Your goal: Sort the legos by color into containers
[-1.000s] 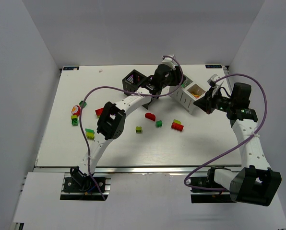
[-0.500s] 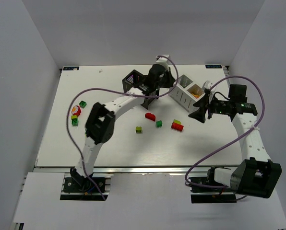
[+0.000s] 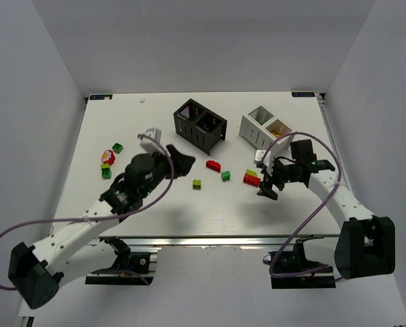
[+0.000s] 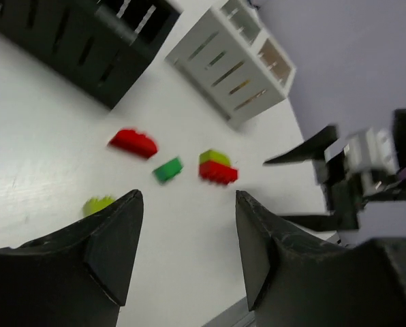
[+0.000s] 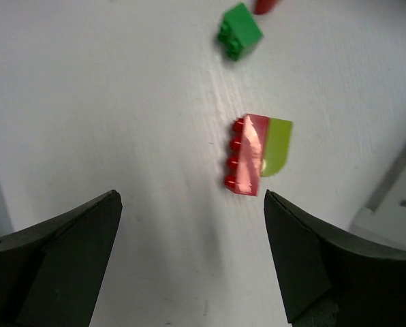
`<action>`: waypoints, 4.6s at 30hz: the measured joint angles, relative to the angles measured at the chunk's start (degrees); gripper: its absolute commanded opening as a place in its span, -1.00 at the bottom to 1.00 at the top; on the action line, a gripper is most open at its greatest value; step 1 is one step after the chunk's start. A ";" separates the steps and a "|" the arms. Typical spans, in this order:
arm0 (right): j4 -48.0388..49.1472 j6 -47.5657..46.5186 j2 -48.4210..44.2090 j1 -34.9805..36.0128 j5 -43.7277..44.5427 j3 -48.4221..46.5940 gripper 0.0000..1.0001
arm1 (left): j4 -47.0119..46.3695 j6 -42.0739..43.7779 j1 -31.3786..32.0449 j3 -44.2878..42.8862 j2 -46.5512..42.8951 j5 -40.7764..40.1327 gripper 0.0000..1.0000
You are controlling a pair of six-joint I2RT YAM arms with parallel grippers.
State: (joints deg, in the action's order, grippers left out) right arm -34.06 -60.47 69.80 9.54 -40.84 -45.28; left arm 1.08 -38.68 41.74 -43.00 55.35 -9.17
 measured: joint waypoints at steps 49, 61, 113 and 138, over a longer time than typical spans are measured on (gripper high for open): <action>15.74 22.77 3.34 2.58 1.29 -11.32 0.10 | 40.70 -22.73 -39.82 -18.01 20.81 -0.11 0.76; 17.11 32.74 3.32 0.61 3.63 -18.58 0.55 | 41.77 -19.67 -40.68 -22.53 27.78 2.60 0.72; 18.97 29.00 1.57 -7.17 -3.96 -12.94 0.79 | 47.39 -34.03 -38.84 -34.91 48.33 3.85 0.65; -5.92 2.73 12.26 -1.36 -8.55 -17.44 0.66 | 31.41 -16.39 -37.97 -17.35 29.94 10.40 0.02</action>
State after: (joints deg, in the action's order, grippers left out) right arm -39.99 -57.74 82.06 8.19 -49.39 -62.72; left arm 32.49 -55.07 3.77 -60.36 85.30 1.23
